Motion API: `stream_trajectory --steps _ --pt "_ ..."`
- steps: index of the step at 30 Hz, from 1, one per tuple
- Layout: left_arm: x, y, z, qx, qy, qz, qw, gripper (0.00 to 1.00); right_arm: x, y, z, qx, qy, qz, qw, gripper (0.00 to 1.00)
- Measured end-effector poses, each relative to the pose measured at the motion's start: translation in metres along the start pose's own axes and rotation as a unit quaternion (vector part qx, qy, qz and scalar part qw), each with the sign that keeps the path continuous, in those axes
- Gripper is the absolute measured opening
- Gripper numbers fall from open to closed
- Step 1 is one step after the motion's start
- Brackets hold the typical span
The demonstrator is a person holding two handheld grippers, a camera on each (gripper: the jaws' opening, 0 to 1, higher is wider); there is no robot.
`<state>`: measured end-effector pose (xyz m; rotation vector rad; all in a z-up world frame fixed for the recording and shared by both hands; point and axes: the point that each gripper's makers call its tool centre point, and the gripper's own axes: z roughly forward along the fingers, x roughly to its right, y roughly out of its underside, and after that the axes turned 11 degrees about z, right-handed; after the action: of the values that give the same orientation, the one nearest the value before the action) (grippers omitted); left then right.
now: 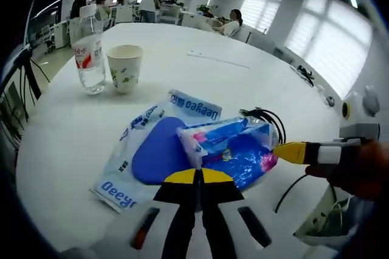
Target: Arrange the tabletop items into an orderly group along one side of the table until the central work area is clear of visible clutter.
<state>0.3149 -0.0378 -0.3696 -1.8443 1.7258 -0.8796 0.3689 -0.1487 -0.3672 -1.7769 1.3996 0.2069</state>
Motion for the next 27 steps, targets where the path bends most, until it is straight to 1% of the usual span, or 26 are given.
stream_trajectory --steps 3,6,9,13,14,18,19,21,23,25,26,27 --pt "0.003 0.001 -0.001 -0.001 0.004 0.004 1.0 0.0 -0.001 0.005 -0.005 0.002 0.004 0.002 1.0 0.1" --pt "0.007 0.002 -0.005 -0.002 0.006 0.009 0.9999 0.0 0.002 0.002 -0.006 0.002 0.007 0.002 1.0 0.09" --pt "0.007 0.002 -0.001 -0.003 0.007 0.012 0.9999 0.0 0.007 -0.003 -0.004 0.002 0.01 0.005 0.9999 0.09" --pt "0.009 0.003 -0.003 -0.003 0.01 0.018 0.9998 0.0 0.004 0.005 -0.009 0.003 0.011 0.006 0.9999 0.1" --pt "0.009 0.003 -0.003 -0.003 0.011 0.02 0.9997 0.0 0.006 0.0 -0.007 0.003 0.013 0.006 0.9999 0.09" --pt "0.01 -0.001 0.0 -0.001 0.014 0.023 0.9996 0.0 0.011 -0.004 -0.005 0.004 0.016 0.006 0.9998 0.08" --pt "0.012 -0.002 -0.001 0.0 0.014 0.024 0.9996 0.0 0.012 -0.006 -0.005 0.005 0.018 0.003 0.9998 0.07" --pt "0.013 -0.004 -0.001 0.002 0.016 0.025 0.9996 0.0 0.011 -0.003 -0.008 0.006 0.023 -0.001 0.9997 0.04" --pt "0.015 -0.005 -0.001 0.004 0.018 0.026 0.9995 0.0 0.014 -0.008 -0.009 0.011 0.023 0.0 0.9997 0.03" --pt "0.018 -0.006 -0.003 0.004 0.02 0.029 0.9994 0.0 0.014 -0.007 -0.01 0.011 0.025 -0.005 0.9996 0.0" --pt "0.02 -0.005 -0.003 0.003 0.022 0.031 0.9993 0.0 0.021 -0.009 -0.004 0.011 0.026 -0.008 0.9996 0.0" --pt "0.021 -0.005 -0.003 0.003 0.022 0.031 0.9993 0.0 0.021 -0.01 -0.003 0.013 0.023 -0.012 0.9996 0.0"
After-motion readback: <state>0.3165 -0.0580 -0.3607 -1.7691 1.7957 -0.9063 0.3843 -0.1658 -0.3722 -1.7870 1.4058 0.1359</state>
